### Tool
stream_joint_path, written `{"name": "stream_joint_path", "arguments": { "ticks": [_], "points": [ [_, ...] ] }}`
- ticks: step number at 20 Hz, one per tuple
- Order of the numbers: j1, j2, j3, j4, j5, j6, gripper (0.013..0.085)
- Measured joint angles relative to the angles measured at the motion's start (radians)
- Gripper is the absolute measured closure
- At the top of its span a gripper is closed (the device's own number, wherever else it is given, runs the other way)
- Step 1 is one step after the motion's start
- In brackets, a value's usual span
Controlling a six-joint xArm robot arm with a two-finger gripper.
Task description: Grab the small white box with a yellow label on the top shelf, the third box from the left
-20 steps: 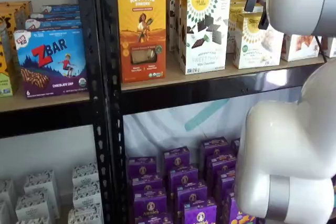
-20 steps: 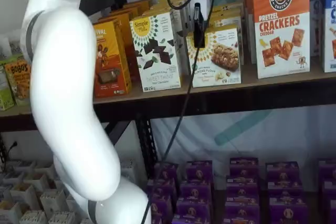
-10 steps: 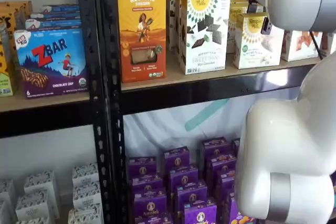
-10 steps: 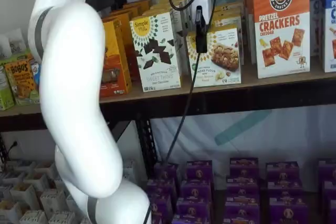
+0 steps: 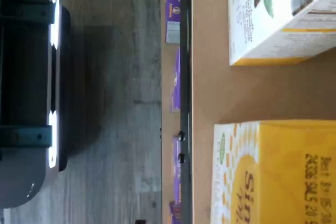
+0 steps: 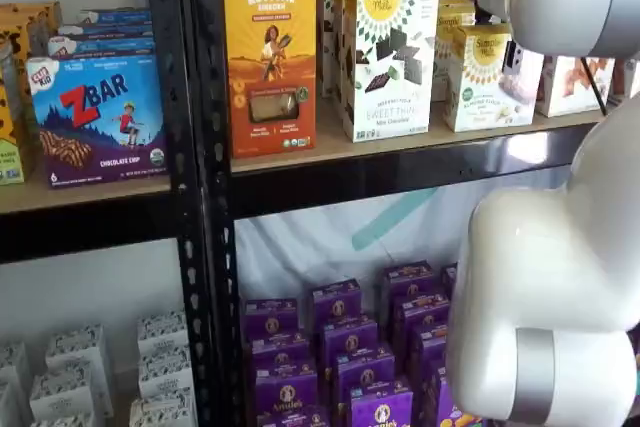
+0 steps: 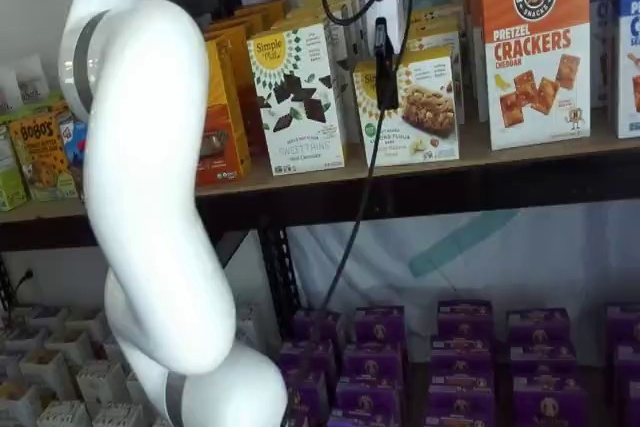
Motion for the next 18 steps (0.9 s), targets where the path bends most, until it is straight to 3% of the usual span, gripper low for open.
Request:
{"name": "stream_joint_path", "arguments": {
  "ticks": [13,18],
  "points": [
    [-0.01,-0.011,0.027,0.04,-0.037,-0.007,0.013],
    [-0.014,-0.008,0.02,0.048,-0.039,-0.01,0.029]
  ]
}}
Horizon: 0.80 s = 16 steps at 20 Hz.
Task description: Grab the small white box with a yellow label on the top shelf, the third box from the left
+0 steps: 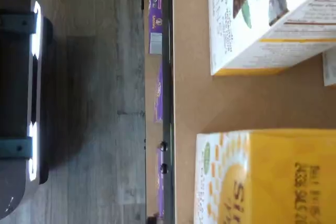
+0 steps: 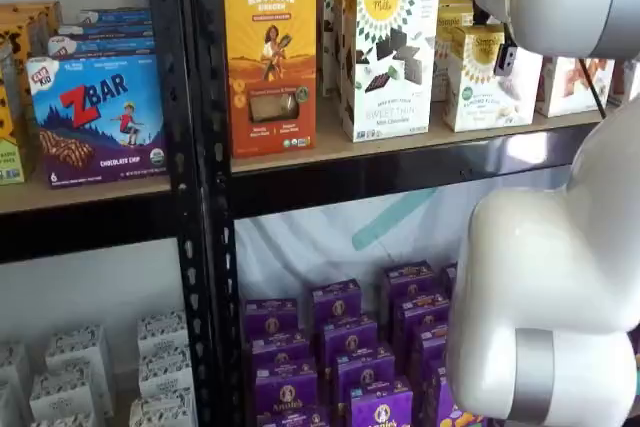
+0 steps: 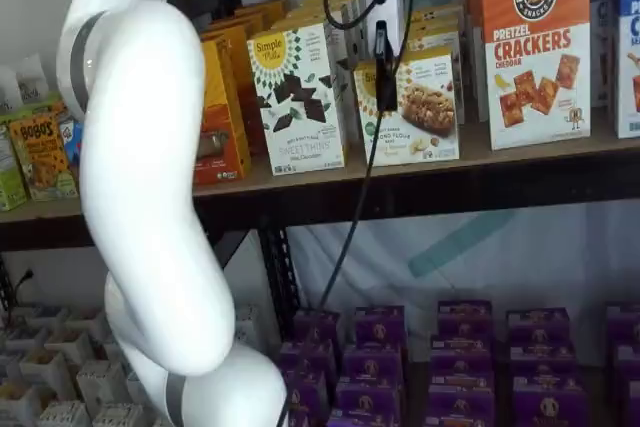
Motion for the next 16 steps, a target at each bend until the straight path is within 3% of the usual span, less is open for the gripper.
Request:
{"name": "stream_joint_path", "arguments": {
  "ticks": [2,5,9,13,16],
  "points": [
    [0.0,-0.002,0.002,-0.003,-0.004,-0.001,0.033],
    [-0.002,-0.004,0.004,0.0,-0.008,-0.002,0.033],
    [-0.006,-0.005,0.005,0.006,-0.009,-0.005,0.045],
    [-0.007,-0.007,0.006,0.01,-0.014,-0.006,0.045],
    [-0.008,-0.006,0.002,0.011,-0.011,-0.007,0.053]
  ]
}}
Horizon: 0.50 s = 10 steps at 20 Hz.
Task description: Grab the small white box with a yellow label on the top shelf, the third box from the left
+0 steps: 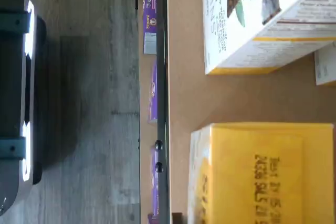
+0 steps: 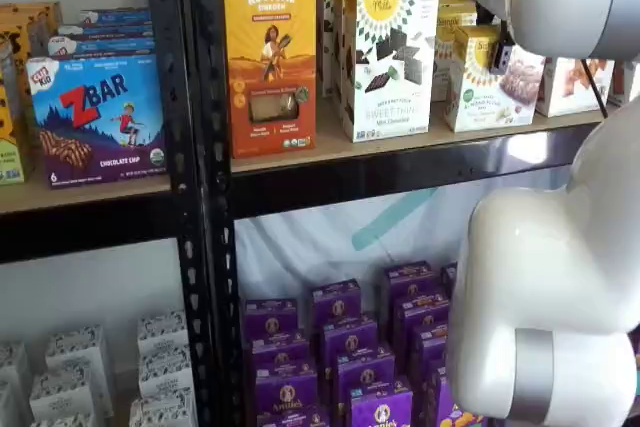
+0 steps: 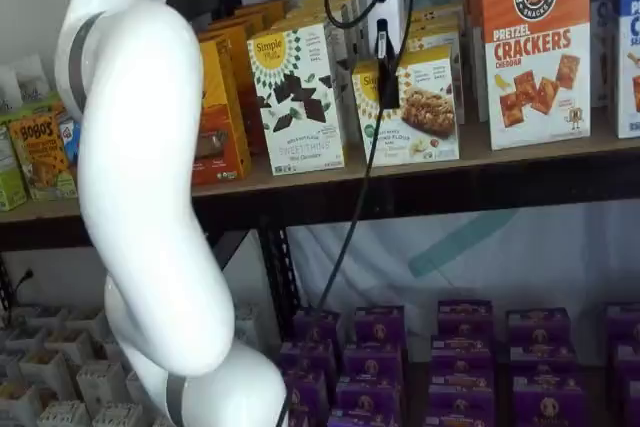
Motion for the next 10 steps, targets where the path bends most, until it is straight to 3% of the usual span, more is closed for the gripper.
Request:
{"name": "stream_joint_path", "arguments": {
  "ticks": [9,10],
  "points": [
    [-0.001,-0.002,0.0,0.002,-0.001,-0.001,0.053],
    [-0.001,-0.002,0.0,0.002,-0.001,-0.001,0.057]
  ]
}}
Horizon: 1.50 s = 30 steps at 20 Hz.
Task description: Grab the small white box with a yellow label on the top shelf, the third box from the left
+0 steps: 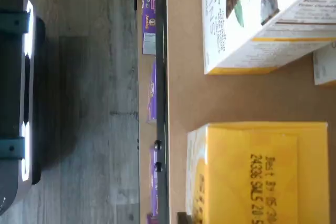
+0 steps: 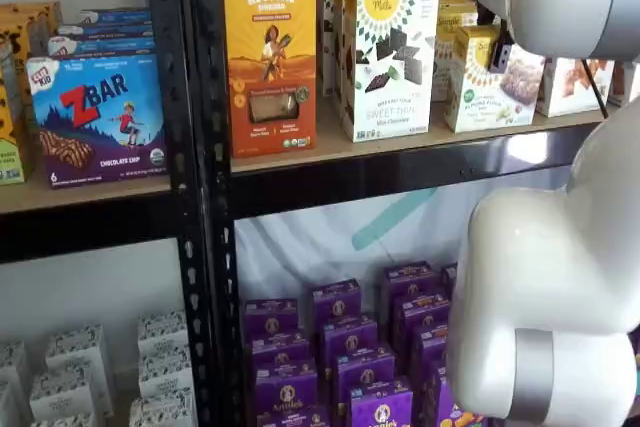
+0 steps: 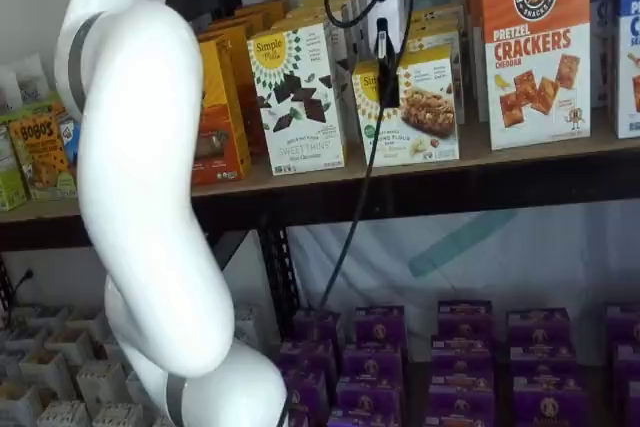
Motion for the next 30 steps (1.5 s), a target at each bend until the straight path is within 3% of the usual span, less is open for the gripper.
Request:
{"name": "stream_joint_path", "arguments": {
  "ticks": [2,11,18,30],
  "points": [
    [0.0,-0.001,0.002,-0.002,0.0,0.0,0.061],
    [-0.004,-0.03,0.015,0.0,0.016,-0.001,0.061],
    [-0.012,-0.077,0.024,-0.001,0.087,-0.002,0.061],
    [0.004,-0.28,0.186,-0.026,0.161,0.015,0.061]
  ]
}}
